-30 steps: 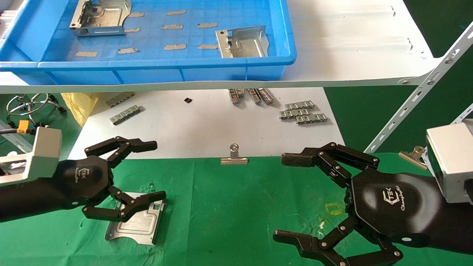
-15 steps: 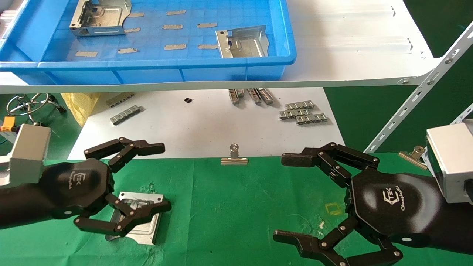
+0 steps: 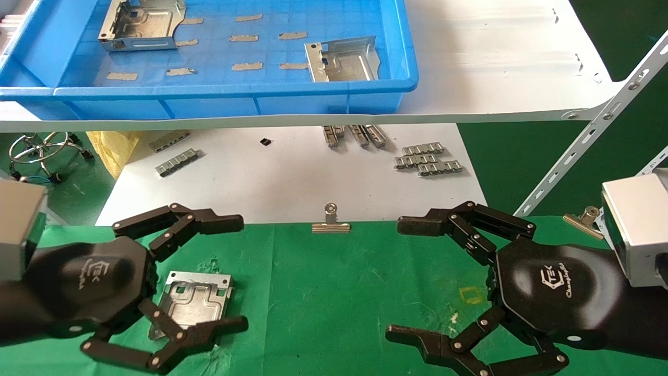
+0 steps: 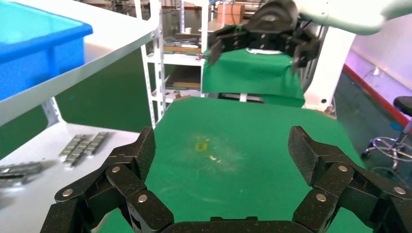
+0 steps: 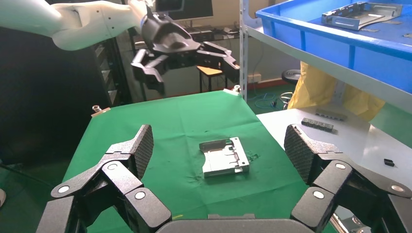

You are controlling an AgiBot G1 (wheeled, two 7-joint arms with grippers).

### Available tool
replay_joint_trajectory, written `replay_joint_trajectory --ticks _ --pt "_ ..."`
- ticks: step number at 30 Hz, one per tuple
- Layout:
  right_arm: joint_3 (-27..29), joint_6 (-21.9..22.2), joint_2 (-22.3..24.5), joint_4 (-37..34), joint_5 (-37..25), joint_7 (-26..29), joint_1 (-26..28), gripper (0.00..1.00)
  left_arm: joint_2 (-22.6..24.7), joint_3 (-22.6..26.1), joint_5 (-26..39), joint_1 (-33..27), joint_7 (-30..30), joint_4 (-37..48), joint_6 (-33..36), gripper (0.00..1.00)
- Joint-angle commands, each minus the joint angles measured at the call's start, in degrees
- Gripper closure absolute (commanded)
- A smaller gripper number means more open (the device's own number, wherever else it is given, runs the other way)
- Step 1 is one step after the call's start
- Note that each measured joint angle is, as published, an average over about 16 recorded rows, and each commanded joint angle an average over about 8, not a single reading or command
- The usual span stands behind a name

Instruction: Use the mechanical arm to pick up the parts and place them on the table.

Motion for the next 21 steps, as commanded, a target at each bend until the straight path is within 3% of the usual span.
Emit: replay_joint_trajectory --ticks 1,8,21 --pt "0.0 0.0 0.0 0.0 0.0 0.0 0.0 0.0 -0.3 -1.1 0.0 0.8 -1.5 -2.0 -0.2 0.0" --pt "0.0 0.0 0.0 0.0 0.0 0.0 0.0 0.0 -1.1 -4.0 -0.1 2.9 -5.0 -7.1 -0.7 0.0" --pt "0.0 0.0 0.0 0.0 0.0 0.0 0.0 0.0 -1.2 -4.1 0.0 3.0 -5.0 -7.1 -0.8 0.0"
